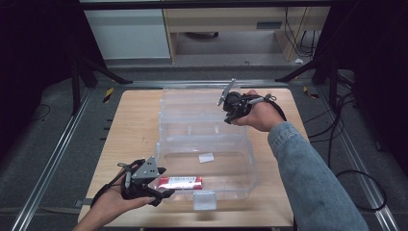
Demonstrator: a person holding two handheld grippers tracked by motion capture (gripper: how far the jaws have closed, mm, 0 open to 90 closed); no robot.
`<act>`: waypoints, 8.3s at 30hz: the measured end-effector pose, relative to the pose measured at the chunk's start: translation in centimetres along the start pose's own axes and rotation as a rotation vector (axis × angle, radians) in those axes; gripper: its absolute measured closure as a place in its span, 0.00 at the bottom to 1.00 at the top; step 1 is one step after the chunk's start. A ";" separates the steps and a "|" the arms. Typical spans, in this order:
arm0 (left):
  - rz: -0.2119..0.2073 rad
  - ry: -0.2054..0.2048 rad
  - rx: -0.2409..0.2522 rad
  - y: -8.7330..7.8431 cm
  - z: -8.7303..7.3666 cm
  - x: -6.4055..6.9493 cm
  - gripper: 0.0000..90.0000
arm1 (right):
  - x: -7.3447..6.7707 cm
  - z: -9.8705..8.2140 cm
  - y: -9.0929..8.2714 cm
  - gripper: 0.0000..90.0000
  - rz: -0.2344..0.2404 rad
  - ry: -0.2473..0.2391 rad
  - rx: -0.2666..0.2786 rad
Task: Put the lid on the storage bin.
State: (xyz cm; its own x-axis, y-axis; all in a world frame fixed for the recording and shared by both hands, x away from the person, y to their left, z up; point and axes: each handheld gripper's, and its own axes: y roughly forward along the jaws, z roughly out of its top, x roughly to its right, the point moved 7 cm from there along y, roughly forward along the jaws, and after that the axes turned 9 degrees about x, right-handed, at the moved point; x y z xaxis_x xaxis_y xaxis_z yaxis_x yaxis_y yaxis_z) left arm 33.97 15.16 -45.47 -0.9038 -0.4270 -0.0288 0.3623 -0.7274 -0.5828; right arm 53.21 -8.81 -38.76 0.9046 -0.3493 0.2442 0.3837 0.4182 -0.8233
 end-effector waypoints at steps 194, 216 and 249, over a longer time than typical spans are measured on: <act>0.002 0.013 -0.119 6.5 0.1 -1.4 0.77 | -6.7 -2.3 -7.1 0.95 0.044 -0.033 0.136; 0.013 -0.071 0.090 3.2 3.3 -1.0 0.55 | -6.7 -2.5 -7.2 0.95 0.042 -0.035 0.150; 0.259 -0.175 0.310 -4.2 9.5 -9.4 0.58 | -8.9 -3.5 -7.1 0.96 0.074 -0.029 0.192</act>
State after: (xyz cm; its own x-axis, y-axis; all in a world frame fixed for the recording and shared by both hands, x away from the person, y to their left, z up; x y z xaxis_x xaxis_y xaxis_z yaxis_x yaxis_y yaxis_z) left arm 43.09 17.14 -35.08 -0.7314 -0.6818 0.0116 0.6473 -0.6995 -0.3027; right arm 41.75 -11.60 -36.95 0.9356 -0.2885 0.2035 0.3416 0.5947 -0.7277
